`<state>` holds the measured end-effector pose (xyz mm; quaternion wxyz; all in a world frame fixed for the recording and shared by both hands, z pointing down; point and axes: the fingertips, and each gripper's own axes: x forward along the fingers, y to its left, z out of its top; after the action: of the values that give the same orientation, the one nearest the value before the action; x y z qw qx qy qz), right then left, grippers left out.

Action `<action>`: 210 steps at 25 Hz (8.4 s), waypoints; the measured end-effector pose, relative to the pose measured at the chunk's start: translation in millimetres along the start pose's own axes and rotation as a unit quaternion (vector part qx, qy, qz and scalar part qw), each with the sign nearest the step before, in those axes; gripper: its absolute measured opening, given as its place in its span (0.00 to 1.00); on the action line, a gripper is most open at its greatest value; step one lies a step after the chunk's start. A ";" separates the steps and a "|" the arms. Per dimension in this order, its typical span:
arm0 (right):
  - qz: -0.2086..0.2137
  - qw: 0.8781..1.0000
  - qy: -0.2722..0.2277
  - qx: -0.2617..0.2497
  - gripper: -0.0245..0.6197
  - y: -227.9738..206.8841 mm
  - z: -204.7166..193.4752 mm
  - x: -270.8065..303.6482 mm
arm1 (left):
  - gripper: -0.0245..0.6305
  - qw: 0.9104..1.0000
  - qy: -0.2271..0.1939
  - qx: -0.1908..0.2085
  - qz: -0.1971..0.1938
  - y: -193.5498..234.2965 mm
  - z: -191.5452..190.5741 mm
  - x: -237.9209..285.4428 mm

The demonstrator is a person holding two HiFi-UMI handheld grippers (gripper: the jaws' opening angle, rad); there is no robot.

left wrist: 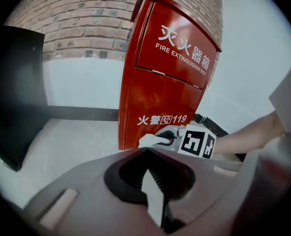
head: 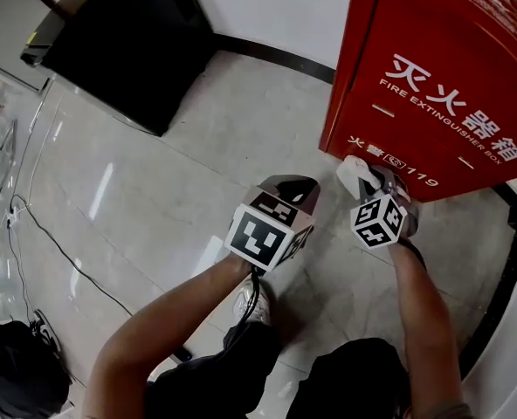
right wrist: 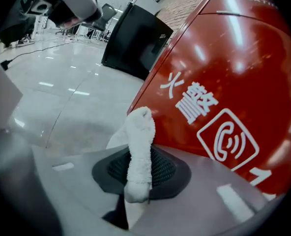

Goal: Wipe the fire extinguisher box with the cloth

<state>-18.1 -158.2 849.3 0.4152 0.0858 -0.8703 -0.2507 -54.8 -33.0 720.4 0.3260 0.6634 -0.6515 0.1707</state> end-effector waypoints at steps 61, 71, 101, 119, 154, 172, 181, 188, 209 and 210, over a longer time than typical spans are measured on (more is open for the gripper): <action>-0.077 0.990 -0.037 -0.116 0.17 -44.0 -58.6 -77.0 | 0.04 0.996 0.049 0.064 -0.028 -89.0 5.9 52.2; -0.234 0.945 -0.181 -0.140 0.17 -178.5 68.1 -303.0 | 0.04 0.991 -0.016 0.124 -0.050 -137.3 108.1 30.5; -0.148 0.974 -0.060 -0.161 0.17 -66.3 -114.6 -104.0 | 0.04 0.996 0.048 0.050 -0.054 -119.0 20.4 100.4; -0.127 0.927 -0.020 0.351 0.17 -122.0 -205.1 -216.1 | 0.04 0.978 0.107 0.156 -0.089 -236.6 72.5 89.3; 0.221 0.657 -0.309 0.652 0.16 -286.6 -98.7 -164.4 | 0.04 0.967 0.148 0.178 -0.108 -271.8 81.2 147.1; 0.146 0.753 -0.364 0.528 0.16 -375.4 -15.7 -329.4 | 0.04 0.966 0.098 0.214 -0.105 -296.7 139.7 101.0; 0.090 0.694 -0.192 0.688 0.17 -244.2 -197.7 -196.6 | 0.04 0.968 0.136 0.185 -0.106 -269.7 82.2 136.0; 0.143 0.642 -0.111 0.745 0.17 -133.8 -216.1 -90.0 | 0.04 0.977 0.146 0.137 -0.080 -231.9 51.2 173.6; 0.158 0.683 -0.294 0.649 0.16 -248.3 -56.4 -260.7 | 0.04 0.978 0.082 0.187 -0.039 -246.8 132.8 111.2; 0.156 0.684 -0.304 0.645 0.16 -255.5 -46.8 -273.2 | 0.04 0.978 0.077 0.189 -0.037 -249.3 138.8 106.3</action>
<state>177.7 -297.2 558.7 0.0025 0.1145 -0.8963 0.4284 170.8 -219.3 636.0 0.2498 0.7219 -0.5551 0.3291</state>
